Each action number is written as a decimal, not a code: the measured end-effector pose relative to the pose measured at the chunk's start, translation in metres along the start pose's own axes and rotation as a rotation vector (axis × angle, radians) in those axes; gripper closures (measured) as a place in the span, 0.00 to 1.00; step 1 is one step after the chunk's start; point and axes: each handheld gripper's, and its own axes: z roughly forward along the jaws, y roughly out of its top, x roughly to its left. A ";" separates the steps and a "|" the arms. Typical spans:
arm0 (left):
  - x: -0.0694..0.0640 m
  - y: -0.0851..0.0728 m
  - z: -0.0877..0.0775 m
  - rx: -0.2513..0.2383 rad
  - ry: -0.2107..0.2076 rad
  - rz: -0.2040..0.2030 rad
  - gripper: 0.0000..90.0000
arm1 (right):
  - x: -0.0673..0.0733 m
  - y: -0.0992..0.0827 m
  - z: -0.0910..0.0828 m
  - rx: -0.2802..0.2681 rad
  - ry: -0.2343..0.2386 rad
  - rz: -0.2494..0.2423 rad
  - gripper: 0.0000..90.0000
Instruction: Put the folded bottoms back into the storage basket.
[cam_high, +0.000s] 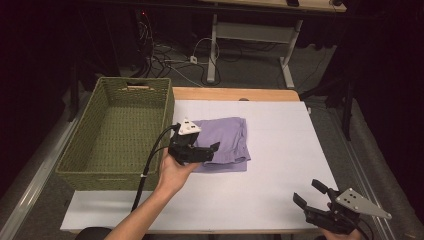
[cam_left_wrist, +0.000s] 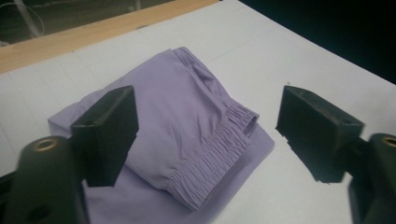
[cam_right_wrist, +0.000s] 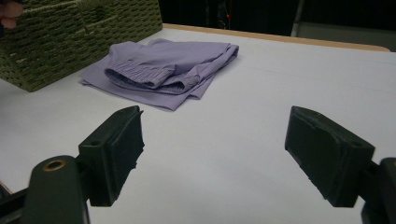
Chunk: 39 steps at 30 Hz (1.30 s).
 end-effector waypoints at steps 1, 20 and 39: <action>0.001 0.001 0.002 0.009 0.008 0.002 0.21 | 0.000 0.000 0.000 0.000 0.000 -0.001 0.22; 0.027 0.018 0.044 0.167 0.069 -0.056 0.21 | 0.002 0.001 0.002 0.005 0.009 -0.011 0.22; 0.059 0.030 0.073 0.301 0.114 -0.131 0.21 | 0.003 0.001 0.002 0.002 0.013 -0.022 0.22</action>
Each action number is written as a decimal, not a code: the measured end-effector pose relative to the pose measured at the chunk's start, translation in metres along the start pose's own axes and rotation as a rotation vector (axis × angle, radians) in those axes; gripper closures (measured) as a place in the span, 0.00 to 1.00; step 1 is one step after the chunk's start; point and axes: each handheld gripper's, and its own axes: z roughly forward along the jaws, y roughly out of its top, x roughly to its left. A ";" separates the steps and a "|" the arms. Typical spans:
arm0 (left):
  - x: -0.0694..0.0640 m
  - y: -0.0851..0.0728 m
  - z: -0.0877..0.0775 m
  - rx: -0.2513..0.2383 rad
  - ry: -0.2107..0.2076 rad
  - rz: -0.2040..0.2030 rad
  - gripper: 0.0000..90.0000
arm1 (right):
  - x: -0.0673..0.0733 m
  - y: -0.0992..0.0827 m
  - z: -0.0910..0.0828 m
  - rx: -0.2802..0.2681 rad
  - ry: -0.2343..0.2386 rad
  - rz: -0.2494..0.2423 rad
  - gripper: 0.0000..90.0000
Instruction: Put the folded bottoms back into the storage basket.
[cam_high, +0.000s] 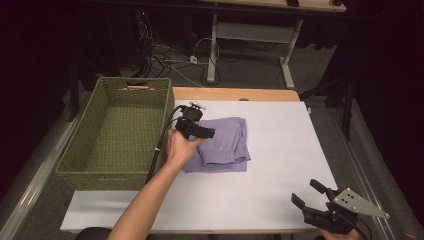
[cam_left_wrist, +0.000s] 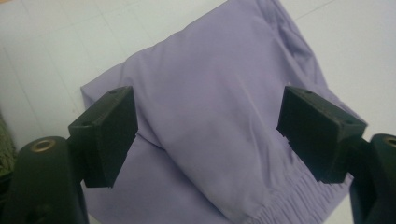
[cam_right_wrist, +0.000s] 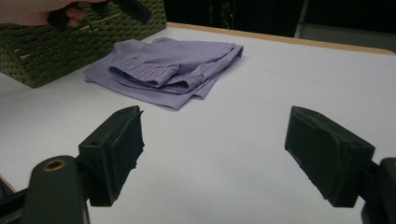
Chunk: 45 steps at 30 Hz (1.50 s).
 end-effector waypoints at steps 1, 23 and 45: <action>0.001 0.000 0.002 0.003 0.008 -0.003 0.21 | 0.000 0.000 0.000 0.000 0.000 0.000 0.22; 0.025 -0.007 0.040 0.061 0.091 -0.083 0.17 | 0.000 0.000 0.000 -0.002 -0.002 -0.004 0.22; 0.031 -0.015 0.066 0.121 0.097 -0.094 0.14 | 0.001 0.000 -0.001 -0.007 0.010 -0.011 0.22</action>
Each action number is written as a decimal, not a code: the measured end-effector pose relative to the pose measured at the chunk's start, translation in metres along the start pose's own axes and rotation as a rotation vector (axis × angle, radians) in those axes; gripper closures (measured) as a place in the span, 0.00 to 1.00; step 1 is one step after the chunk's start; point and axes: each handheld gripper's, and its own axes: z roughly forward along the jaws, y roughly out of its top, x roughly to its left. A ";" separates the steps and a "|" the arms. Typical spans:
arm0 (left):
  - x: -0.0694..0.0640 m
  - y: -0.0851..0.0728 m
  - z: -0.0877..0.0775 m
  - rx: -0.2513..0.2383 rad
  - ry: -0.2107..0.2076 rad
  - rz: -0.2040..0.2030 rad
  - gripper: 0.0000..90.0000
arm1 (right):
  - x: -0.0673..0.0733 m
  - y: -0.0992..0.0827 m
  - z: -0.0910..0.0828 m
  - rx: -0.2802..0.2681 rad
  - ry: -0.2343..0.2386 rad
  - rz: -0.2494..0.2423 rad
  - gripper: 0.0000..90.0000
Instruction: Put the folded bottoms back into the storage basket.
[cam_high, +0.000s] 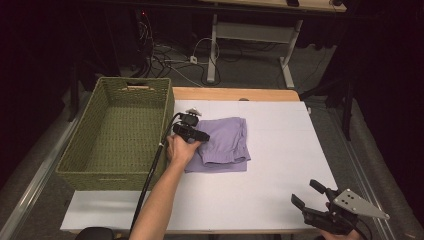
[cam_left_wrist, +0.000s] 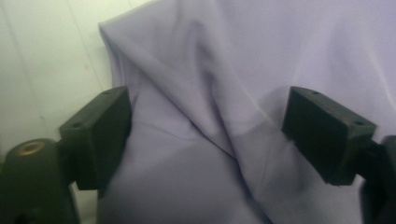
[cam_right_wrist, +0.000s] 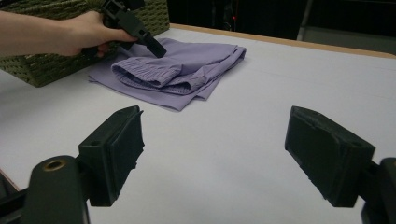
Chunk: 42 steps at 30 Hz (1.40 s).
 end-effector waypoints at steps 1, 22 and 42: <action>0.000 0.000 0.000 0.002 -0.003 -0.002 0.14 | 0.000 0.000 0.000 -0.001 0.001 0.000 0.22; -0.004 0.010 0.002 -0.003 0.054 0.042 0.15 | 0.000 0.000 0.000 0.000 0.008 0.001 0.22; -0.008 0.008 0.001 0.061 -0.038 0.054 0.16 | 0.000 0.000 0.000 -0.005 0.021 -0.001 0.22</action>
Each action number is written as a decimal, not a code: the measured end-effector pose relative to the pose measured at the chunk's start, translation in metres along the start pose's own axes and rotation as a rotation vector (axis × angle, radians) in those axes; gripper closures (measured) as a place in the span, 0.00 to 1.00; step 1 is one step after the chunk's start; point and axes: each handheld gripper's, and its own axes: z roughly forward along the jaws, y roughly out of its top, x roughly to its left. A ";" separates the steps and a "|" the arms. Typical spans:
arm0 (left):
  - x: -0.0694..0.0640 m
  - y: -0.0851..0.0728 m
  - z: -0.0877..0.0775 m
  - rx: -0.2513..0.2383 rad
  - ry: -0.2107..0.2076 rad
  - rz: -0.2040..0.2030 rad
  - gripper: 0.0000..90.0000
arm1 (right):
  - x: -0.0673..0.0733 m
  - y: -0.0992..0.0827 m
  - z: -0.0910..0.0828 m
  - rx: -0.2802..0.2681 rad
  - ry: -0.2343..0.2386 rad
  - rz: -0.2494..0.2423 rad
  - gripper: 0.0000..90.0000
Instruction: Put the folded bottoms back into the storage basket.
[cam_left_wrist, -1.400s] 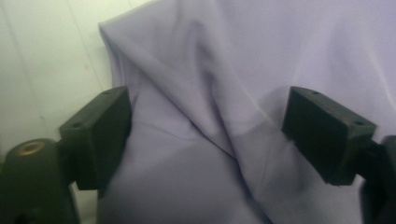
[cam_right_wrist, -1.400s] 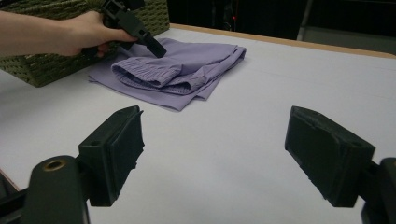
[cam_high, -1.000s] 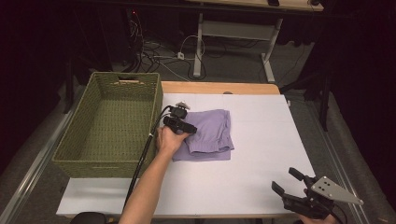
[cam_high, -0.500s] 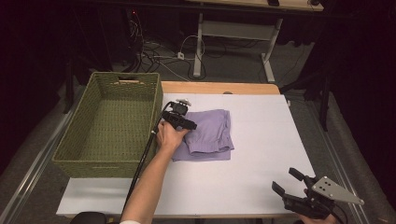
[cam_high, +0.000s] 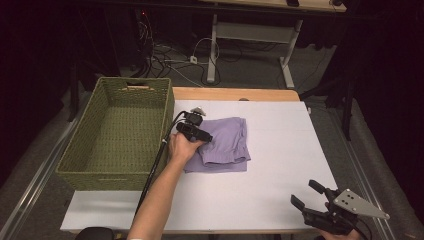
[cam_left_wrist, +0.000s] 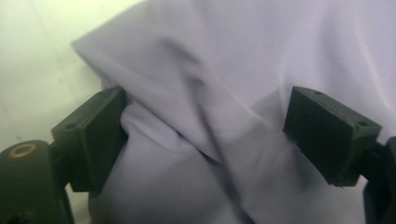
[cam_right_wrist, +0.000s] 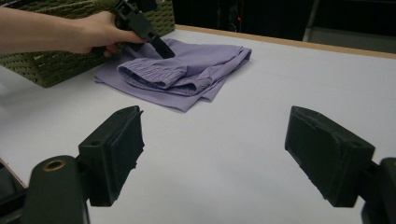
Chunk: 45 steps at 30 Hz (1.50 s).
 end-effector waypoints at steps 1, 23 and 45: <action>-0.001 -0.001 -0.001 -0.002 -0.009 0.003 0.18 | 0.000 0.000 0.000 -0.001 0.001 -0.002 0.22; -0.016 -0.005 -0.006 -0.011 -0.087 0.065 0.87 | 0.001 0.001 0.002 0.006 0.000 -0.018 0.22; -0.041 0.004 -0.078 -0.143 -0.177 0.199 0.89 | 0.000 0.000 0.001 0.004 -0.011 -0.013 0.22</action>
